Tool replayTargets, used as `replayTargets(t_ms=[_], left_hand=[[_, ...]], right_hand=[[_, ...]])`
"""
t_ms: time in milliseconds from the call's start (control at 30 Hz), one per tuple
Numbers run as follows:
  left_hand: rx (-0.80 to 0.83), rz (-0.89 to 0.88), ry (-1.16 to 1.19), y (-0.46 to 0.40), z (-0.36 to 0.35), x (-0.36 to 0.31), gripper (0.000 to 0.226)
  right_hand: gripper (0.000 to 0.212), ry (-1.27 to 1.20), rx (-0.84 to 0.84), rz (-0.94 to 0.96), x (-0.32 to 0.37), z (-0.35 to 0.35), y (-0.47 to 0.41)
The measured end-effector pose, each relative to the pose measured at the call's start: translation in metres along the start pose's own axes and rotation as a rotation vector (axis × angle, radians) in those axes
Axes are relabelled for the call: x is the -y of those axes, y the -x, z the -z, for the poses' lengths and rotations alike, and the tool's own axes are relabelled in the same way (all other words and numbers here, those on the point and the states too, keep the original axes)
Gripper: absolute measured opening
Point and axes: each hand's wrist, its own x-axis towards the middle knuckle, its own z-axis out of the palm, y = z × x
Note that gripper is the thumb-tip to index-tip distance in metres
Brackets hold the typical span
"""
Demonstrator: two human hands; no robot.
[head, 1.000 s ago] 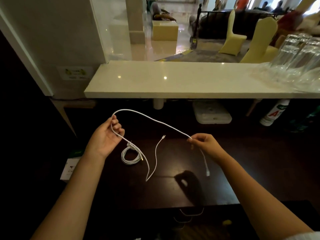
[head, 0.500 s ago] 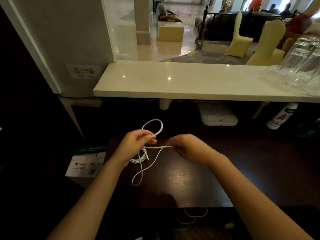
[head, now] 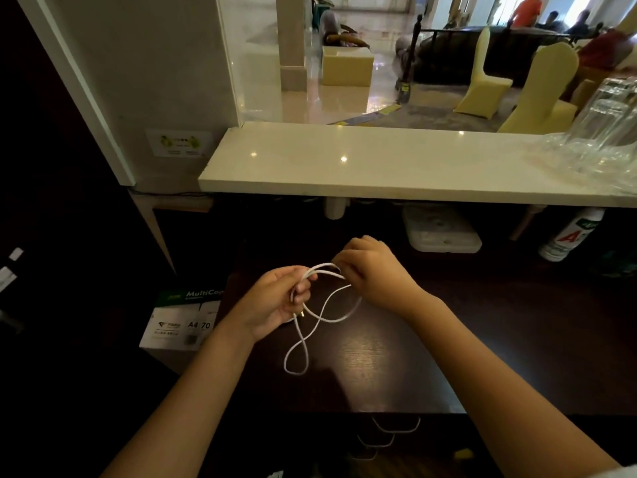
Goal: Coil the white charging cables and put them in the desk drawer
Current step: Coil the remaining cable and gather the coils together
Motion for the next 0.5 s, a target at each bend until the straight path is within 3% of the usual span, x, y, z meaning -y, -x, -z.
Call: replayTargets(t_ms=[100, 167, 267, 367, 500], left_hand=[[-0.101, -0.026, 0.14, -0.001, 0.002, 0.002, 0.024], [-0.147, -0.052, 0.16, -0.001, 0.004, 0.003, 0.024], [-0.211, -0.084, 0.114, 0.001, 0.004, 0.005, 0.025], [-0.271, -0.114, 0.032, 0.002, 0.007, 0.01, 0.023], [-0.312, -0.088, -0.013, 0.004, 0.012, 0.016, 0.02]], right_hand=[[0.036, -0.692, 0.208, -0.377, 0.011, 0.009, 0.001], [0.033, -0.906, 0.223, -0.443, 0.013, 0.011, 0.004], [0.015, -1.068, 0.21, -0.524, 0.01, 0.008, 0.006], [0.009, -1.054, 0.237, -0.493, 0.005, 0.005, 0.008], [0.009, -1.127, 0.094, -0.492, 0.004, 0.005, 0.01]])
